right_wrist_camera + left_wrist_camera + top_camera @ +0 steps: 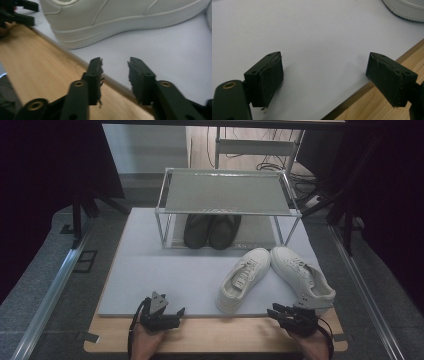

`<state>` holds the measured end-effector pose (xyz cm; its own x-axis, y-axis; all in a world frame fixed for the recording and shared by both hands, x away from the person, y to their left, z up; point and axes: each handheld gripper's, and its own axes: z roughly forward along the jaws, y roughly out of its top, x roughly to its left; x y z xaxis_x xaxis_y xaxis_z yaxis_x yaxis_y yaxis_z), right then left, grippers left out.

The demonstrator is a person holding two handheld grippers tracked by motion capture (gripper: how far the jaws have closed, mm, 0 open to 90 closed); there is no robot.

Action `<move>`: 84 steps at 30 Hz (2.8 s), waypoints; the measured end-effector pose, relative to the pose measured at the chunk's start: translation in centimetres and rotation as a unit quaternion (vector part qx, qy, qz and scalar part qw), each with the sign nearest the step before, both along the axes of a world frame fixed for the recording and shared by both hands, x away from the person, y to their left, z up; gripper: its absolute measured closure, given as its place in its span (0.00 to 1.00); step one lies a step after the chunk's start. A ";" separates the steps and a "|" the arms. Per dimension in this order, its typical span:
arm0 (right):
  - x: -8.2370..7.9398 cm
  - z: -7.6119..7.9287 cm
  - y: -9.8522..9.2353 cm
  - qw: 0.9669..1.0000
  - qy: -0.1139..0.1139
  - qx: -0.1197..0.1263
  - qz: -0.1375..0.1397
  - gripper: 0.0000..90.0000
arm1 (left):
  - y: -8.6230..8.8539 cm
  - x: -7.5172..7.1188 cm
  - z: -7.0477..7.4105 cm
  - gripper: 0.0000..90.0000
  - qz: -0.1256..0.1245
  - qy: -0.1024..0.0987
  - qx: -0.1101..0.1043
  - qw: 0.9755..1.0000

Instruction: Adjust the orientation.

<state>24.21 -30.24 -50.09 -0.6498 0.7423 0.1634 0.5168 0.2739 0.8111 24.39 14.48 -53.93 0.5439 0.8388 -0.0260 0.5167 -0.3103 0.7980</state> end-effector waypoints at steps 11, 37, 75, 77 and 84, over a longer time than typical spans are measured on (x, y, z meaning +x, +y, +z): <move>3.2 0.4 1.7 0.995 -0.052 -0.054 -0.069 0.98 | 0.0 0.0 0.0 0.16 0.001 0.000 0.000 1.000; 9.6 -1.0 3.9 0.982 -0.046 -0.088 -0.162 0.99 | 0.0 0.0 0.0 0.16 0.002 0.001 0.000 1.000; 12.0 -1.6 7.7 0.989 -0.044 -0.069 -0.126 1.00 | 0.0 0.0 0.0 0.16 0.002 0.000 0.000 1.000; 12.1 -1.6 7.8 0.989 -0.044 -0.069 -0.124 1.00 | 0.0 0.0 0.0 0.16 0.002 0.001 0.001 1.000; 11.8 -1.3 7.5 0.991 -0.042 -0.063 -0.112 0.98 | 0.0 0.0 0.0 0.16 0.002 0.000 0.001 1.000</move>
